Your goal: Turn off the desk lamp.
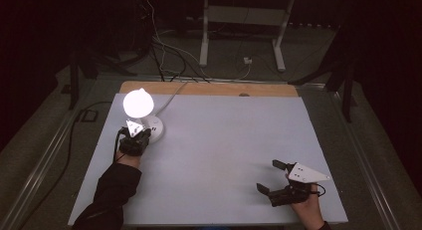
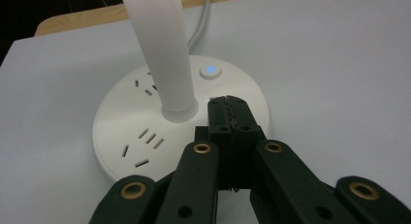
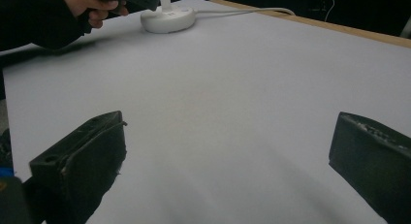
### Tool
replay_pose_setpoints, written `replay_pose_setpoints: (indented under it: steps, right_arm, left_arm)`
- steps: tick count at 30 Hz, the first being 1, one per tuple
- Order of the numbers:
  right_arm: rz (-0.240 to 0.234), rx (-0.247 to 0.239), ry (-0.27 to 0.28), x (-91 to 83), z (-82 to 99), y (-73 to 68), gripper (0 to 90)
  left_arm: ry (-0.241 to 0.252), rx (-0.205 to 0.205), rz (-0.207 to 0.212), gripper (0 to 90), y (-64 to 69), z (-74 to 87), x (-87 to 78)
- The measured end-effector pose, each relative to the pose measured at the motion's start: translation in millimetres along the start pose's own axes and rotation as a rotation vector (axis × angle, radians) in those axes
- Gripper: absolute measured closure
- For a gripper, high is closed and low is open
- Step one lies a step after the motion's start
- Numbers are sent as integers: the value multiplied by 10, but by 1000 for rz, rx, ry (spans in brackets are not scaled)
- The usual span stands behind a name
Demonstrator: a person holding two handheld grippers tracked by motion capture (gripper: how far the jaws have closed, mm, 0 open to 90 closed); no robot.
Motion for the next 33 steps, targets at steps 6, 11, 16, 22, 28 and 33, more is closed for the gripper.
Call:
replay_pose_setpoints:
  steps: [6, 11, 16, 22, 28, 33]
  right_arm:
    - [0, -3, 0, -4, -2, -3, 0]
    - [0, -3, 0, -3, -1, -2, 0]
    - [-1, -3, -3, -2, 0, -4, 0]
    - [-2, -1, -3, 0, 2, -4, 0]
    - [-2, -2, -6, 5, 3, -6, 0]
    - [-1, -2, -6, 2, 2, -9, 0]
  left_arm:
    - [-8, 10, -8, 900, -10, 37, 42]
    - [-12, 15, -7, 900, -9, 50, 62]
    - [-10, 23, -19, 900, -12, 56, 64]
    - [-16, 26, -26, 900, -15, 58, 70]
    - [-15, 37, -32, 900, -23, 71, 71]
    - [-19, 12, -21, 900, -40, 59, 68]
Point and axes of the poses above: each handheld gripper's, and its own axes: x roughly forward along the jaws, z roughly out of its underside, y roughly to its right, the point moved 6 cm from there along x, roughly forward along the jaws, and after that the axes turned 13 degrees about -z, right-handed, at the moved point
